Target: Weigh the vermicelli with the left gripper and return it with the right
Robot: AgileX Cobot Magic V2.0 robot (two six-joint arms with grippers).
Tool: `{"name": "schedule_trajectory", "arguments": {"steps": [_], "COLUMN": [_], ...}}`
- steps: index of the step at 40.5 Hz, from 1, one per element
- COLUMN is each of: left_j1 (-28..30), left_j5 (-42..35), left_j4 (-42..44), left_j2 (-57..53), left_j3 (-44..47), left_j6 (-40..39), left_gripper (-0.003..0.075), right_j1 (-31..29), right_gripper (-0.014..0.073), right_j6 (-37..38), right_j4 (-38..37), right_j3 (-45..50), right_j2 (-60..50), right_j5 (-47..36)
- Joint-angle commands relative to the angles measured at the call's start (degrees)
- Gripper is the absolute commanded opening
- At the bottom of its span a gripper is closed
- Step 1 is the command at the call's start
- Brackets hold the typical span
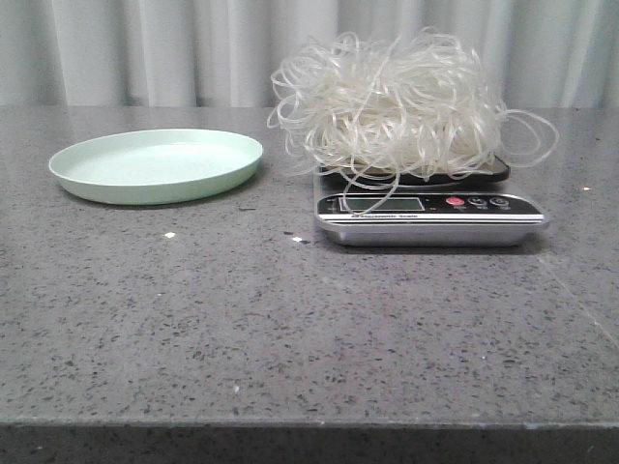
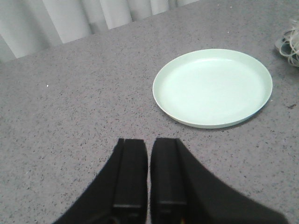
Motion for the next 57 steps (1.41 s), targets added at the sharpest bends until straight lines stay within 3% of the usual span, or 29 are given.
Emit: {"name": "schedule_trajectory", "arguments": {"steps": [1, 16, 26, 34, 50, 57], "left_j1": [0.0, 0.0, 0.0, 0.0, 0.0, 0.0], "left_j5": [-7.9, -21.9, -23.1, -23.1, -23.1, -24.5], "left_j4": [0.0, -0.4, -0.4, -0.4, -0.4, -0.4], "left_j2": [-3.1, -12.4, -12.5, -12.5, -12.5, -12.5], "left_j3": [2.7, 13.1, 13.2, 13.2, 13.2, 13.2], "left_j6": [-2.5, -5.2, -5.2, -5.2, -5.2, -5.2], "left_gripper": [0.0137, 0.0137, 0.0137, 0.0137, 0.0137, 0.0137], "right_j1": [-0.2, -0.2, -0.2, -0.2, 0.1, 3.1], "right_gripper": [0.0151, 0.0151, 0.0151, 0.0151, 0.0152, 0.0153], "right_j6": [0.1, 0.1, 0.1, 0.1, 0.1, 0.0], "right_j4": [-0.1, -0.1, -0.1, -0.1, 4.8, 4.8], "right_j3": [-0.4, -0.4, -4.0, -17.0, -50.0, -61.6], "right_j2": [-0.9, -0.9, -0.9, 5.4, 36.4, 46.8], "right_j5": [-4.7, -4.7, -8.1, -1.1, 13.0, 21.0]}}
